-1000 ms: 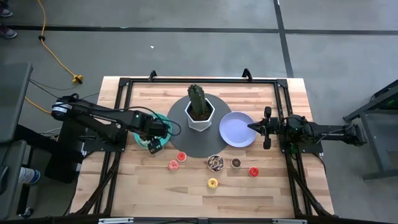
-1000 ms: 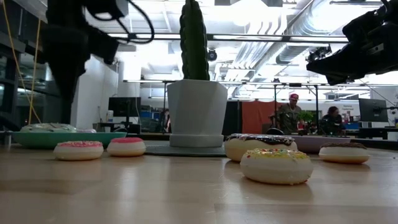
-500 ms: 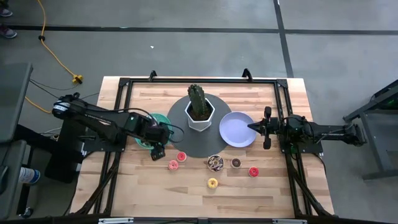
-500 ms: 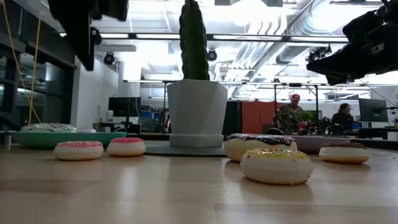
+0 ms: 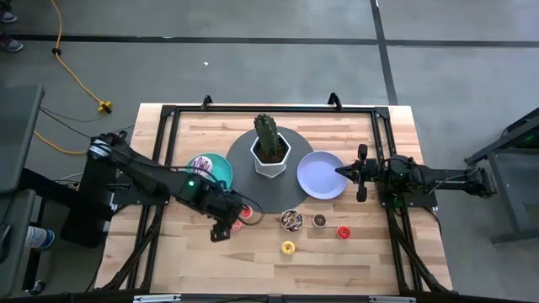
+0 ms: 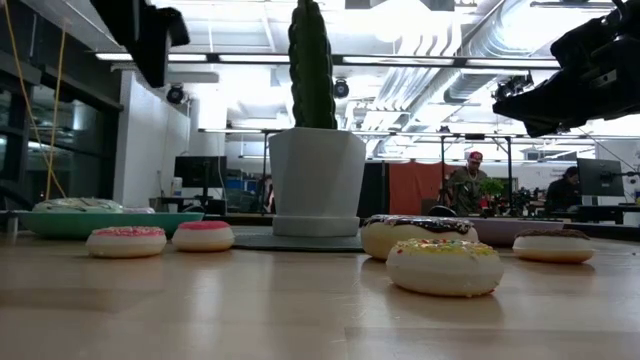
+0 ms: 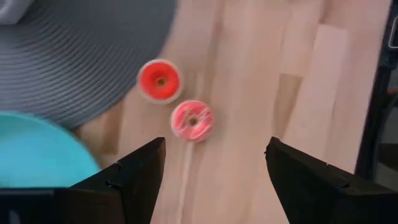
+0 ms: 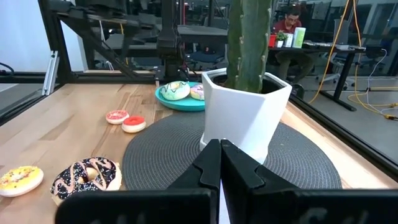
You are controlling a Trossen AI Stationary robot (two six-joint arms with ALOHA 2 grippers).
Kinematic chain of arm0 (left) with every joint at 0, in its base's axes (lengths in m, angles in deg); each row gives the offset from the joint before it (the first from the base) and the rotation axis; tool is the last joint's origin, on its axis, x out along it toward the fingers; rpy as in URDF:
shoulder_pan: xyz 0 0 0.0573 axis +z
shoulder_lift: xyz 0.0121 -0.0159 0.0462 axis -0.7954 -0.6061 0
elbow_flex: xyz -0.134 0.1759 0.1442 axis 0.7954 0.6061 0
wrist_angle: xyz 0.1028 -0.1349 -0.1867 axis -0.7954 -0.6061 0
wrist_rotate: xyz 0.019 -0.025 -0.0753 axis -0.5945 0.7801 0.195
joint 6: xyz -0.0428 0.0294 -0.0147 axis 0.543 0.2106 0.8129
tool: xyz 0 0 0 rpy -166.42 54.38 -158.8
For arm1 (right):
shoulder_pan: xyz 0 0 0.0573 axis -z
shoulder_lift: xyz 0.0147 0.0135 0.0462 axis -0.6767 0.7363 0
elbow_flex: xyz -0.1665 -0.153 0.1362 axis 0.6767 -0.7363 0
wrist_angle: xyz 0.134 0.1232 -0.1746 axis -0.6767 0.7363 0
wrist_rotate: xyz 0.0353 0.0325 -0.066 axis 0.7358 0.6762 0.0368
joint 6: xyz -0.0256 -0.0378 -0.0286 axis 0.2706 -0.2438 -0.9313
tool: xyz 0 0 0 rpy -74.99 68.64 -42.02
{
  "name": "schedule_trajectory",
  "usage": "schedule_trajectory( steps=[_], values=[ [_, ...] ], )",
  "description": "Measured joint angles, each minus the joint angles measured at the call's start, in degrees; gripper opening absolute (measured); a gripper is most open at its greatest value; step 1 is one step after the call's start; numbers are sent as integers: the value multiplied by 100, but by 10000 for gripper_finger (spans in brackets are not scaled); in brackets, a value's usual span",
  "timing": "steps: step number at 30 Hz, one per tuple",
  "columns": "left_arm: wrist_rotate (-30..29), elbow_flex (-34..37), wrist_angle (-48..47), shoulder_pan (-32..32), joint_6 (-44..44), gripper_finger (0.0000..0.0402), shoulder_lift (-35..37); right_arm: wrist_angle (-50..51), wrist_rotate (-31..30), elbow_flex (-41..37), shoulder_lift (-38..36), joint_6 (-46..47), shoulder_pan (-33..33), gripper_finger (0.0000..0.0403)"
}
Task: Pick & Place donuts
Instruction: Put the big black donut on the green plate
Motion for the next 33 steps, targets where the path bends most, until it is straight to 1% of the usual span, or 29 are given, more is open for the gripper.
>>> schedule_trajectory(
  steps=[5,8,11,16,18,20,26,33],
  values=[
    [200,-716,-41,-22,15,269,-724,-4,1,1,13,0,0,1],
    [297,-1317,-18,-21,-36,269,-1291,-2,1,-1,24,0,0,0],
    [466,-2015,-61,-18,-439,269,-1885,-3,0,0,23,0,0,1],
    [489,-3144,-358,11,-1270,269,-2769,-4,1,-1,23,0,0,1],
    [496,-3506,-590,31,-1634,269,-3052,1,1,-1,22,0,2,0],
    [491,-3824,-595,70,-2034,269,-3296,-1,1,1,22,0,1,1],
    [488,-4339,-632,218,-3190,269,-3830,-3,1,1,22,0,2,0],
    [476,-4434,-581,432,-4237,269,-4095,-3,1,-1,22,0,0,0]
  ],
)
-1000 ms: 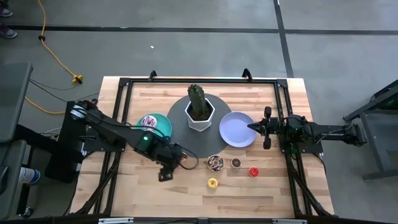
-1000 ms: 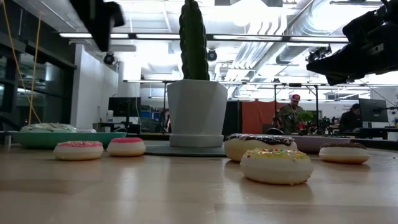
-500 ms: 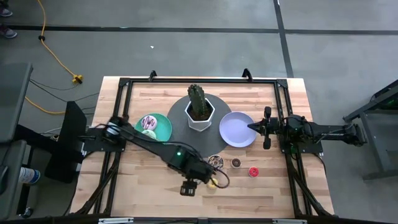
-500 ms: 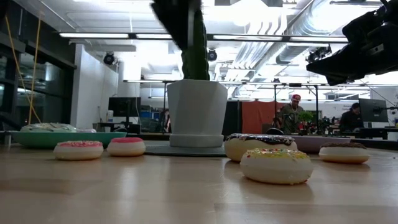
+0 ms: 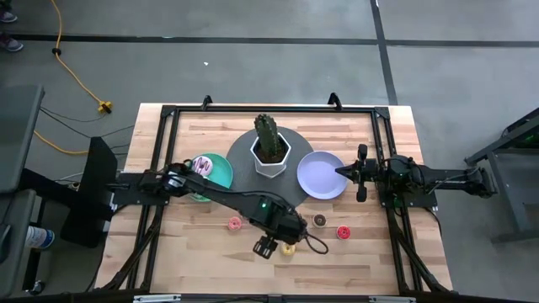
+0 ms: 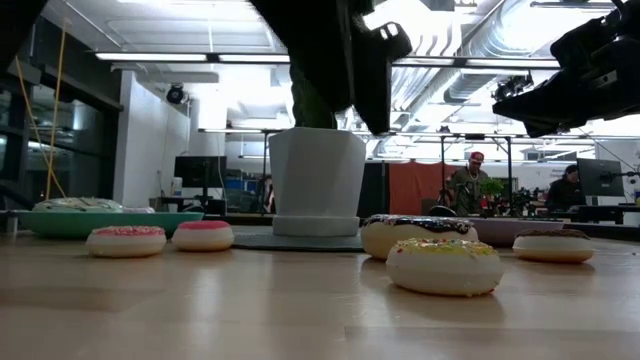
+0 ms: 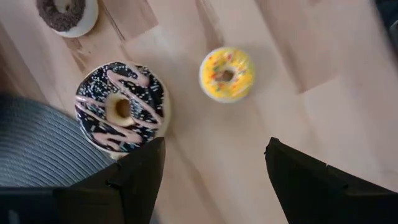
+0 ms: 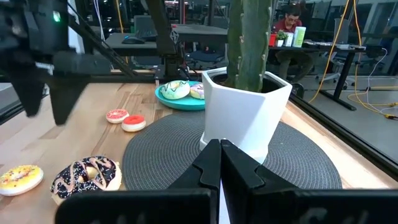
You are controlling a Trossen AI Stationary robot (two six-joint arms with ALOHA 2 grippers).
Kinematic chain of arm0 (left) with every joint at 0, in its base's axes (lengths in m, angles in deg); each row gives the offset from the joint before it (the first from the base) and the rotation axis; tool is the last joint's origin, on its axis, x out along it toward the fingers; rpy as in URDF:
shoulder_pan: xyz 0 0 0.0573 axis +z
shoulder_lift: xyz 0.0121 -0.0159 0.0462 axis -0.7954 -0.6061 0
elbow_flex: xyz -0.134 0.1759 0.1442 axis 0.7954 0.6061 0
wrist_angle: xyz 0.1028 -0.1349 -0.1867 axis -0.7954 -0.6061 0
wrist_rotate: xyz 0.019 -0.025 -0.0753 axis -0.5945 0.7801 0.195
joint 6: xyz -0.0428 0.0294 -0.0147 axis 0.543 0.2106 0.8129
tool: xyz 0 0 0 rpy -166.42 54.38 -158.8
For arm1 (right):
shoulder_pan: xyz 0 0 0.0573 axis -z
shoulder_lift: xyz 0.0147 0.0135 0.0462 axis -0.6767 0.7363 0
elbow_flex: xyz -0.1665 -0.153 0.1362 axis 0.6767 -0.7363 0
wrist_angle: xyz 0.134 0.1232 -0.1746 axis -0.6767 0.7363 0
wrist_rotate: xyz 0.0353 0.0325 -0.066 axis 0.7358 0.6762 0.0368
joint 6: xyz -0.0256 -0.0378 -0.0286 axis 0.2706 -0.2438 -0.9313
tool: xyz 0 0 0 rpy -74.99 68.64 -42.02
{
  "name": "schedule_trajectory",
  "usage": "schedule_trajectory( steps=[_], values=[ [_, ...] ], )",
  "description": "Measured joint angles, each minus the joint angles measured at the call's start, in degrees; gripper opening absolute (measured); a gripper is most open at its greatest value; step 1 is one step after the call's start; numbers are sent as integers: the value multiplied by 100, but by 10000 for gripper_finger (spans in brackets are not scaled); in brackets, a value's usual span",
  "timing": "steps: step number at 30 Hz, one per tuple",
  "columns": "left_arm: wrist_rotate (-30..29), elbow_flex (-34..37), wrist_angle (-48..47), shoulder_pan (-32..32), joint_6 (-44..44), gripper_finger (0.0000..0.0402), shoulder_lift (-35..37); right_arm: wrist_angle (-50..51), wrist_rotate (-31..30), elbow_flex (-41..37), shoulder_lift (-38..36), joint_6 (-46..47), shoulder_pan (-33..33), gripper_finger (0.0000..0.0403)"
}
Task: Pick & Place donuts
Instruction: Put the big black donut on the green plate
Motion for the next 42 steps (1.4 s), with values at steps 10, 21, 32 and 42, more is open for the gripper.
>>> schedule_trajectory(
  steps=[10,21,32,42],
  values=[
    [-493,15,233,162,-1061,269,-154,0,0,0,0,0,1,0],
    [-174,13,546,191,-1565,269,-385,0,-2,2,0,0,2,1],
    [-358,16,718,265,-1863,269,-636,0,-2,0,0,0,0,1],
    [-424,11,723,359,-1861,269,-658,-1,-2,2,0,0,1,1]
  ],
)
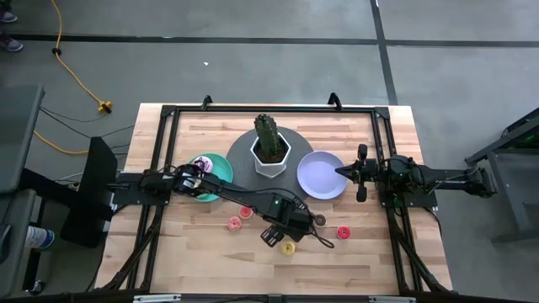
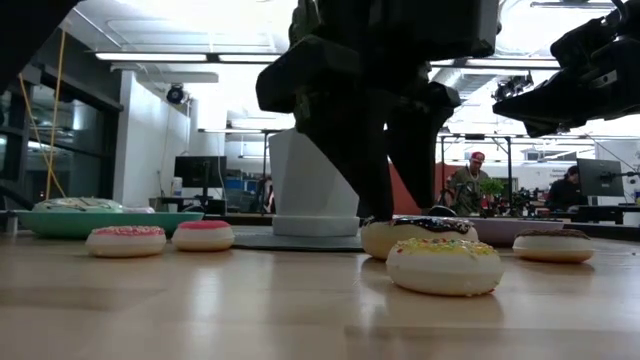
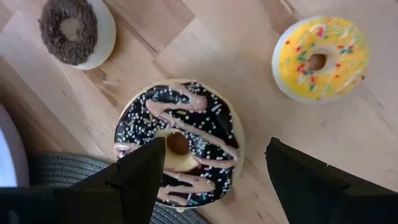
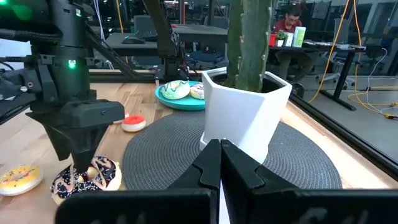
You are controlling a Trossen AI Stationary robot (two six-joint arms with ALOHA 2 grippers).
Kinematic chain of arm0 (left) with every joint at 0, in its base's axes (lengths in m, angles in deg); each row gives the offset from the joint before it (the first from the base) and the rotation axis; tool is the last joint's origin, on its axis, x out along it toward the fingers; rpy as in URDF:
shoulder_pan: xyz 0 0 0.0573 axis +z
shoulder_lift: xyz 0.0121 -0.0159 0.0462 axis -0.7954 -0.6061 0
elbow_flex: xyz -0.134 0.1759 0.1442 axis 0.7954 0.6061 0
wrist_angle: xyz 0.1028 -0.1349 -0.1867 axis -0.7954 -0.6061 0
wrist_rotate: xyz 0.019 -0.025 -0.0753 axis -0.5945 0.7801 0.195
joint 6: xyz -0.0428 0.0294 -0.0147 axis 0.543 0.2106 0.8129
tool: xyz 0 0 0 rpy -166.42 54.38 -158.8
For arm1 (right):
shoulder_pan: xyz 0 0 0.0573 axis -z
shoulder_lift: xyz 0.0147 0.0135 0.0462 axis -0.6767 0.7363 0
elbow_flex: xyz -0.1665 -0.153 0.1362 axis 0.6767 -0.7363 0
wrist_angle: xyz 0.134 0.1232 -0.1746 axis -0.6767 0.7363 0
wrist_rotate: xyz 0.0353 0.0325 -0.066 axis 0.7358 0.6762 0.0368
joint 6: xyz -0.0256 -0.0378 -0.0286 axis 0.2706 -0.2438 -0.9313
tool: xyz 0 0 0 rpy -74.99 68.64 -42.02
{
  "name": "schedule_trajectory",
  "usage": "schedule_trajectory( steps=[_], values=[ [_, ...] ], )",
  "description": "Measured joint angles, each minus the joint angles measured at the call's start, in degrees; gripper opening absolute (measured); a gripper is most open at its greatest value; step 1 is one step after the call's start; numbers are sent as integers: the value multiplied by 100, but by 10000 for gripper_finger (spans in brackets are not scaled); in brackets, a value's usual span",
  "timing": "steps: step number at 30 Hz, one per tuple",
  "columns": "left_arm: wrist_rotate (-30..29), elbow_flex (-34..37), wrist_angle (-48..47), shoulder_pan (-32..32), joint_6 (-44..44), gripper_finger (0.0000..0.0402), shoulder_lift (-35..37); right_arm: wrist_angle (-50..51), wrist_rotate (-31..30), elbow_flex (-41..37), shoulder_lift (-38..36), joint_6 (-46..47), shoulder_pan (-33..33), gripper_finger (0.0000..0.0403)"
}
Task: Pick & Place donuts
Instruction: Put the big black donut on the green plate
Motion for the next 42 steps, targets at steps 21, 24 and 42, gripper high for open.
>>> schedule_trajectory(
  steps=[21,24,42],
  values=[
    [294,7,-23,95,25,269,-76,-1,0,0,0,0,0,0],
    [272,-4,60,110,22,269,-115,-1,0,-2,0,0,1,1],
    [400,212,49,133,177,269,-129,1,2,0,0,0,-1,0]
  ],
)
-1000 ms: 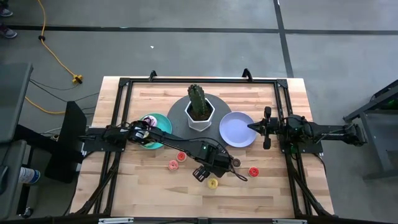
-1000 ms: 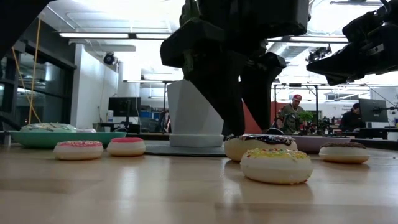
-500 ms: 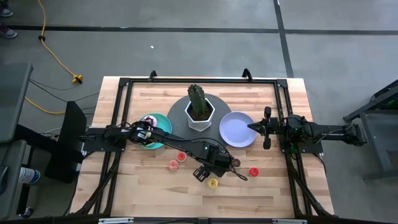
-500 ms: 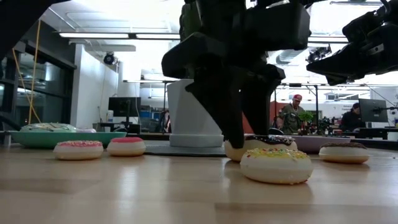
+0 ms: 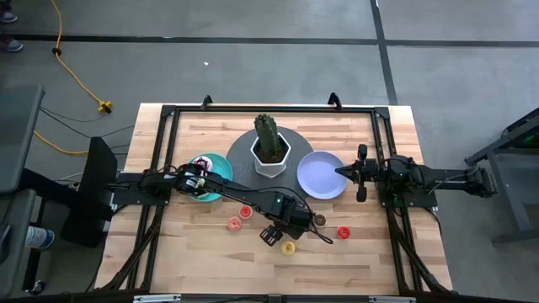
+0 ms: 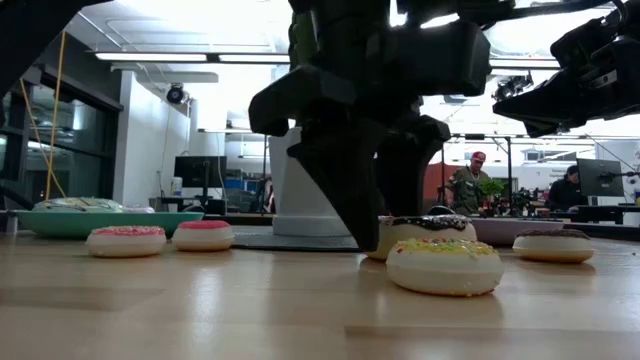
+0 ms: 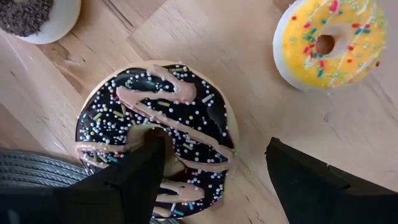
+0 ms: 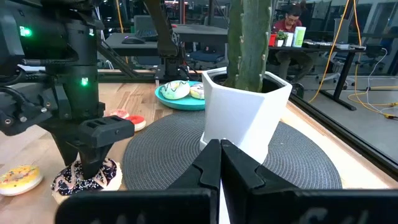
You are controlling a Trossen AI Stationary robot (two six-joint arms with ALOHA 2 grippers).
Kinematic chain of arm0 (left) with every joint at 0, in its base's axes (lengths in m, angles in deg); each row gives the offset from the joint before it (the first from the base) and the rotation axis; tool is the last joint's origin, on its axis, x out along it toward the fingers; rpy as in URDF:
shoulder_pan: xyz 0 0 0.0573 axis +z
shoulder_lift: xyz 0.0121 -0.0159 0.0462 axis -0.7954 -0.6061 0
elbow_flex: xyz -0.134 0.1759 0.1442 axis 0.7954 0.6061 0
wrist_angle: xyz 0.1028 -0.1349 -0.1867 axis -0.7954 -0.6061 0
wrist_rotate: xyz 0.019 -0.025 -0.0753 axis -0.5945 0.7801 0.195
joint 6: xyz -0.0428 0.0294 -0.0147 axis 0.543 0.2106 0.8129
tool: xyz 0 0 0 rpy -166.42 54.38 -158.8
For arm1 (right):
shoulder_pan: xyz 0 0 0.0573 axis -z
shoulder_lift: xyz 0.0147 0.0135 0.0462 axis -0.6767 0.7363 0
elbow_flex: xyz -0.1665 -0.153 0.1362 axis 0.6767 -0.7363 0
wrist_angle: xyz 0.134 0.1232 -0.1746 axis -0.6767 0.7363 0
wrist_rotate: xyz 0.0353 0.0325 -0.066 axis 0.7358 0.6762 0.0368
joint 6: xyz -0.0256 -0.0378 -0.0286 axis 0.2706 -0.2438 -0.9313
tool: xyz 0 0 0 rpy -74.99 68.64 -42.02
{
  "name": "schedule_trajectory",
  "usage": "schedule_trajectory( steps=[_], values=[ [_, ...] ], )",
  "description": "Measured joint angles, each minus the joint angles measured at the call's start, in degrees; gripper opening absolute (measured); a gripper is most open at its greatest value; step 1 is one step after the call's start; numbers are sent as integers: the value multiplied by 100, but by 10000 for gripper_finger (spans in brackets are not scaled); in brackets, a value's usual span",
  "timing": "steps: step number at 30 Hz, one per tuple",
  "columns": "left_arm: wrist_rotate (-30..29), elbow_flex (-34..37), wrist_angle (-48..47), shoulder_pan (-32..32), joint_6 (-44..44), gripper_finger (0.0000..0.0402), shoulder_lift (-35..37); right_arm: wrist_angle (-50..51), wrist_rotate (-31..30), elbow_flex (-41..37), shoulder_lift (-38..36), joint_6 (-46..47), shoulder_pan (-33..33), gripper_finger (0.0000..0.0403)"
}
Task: Pick & Place donuts
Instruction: Put the big black donut on the green plate
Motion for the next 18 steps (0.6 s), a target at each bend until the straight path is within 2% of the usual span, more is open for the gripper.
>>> schedule_trajectory(
  steps=[18],
  values=[
    [44,7,207,112,132,265,2,-1,0,-1,0,0,0,0]
  ],
)
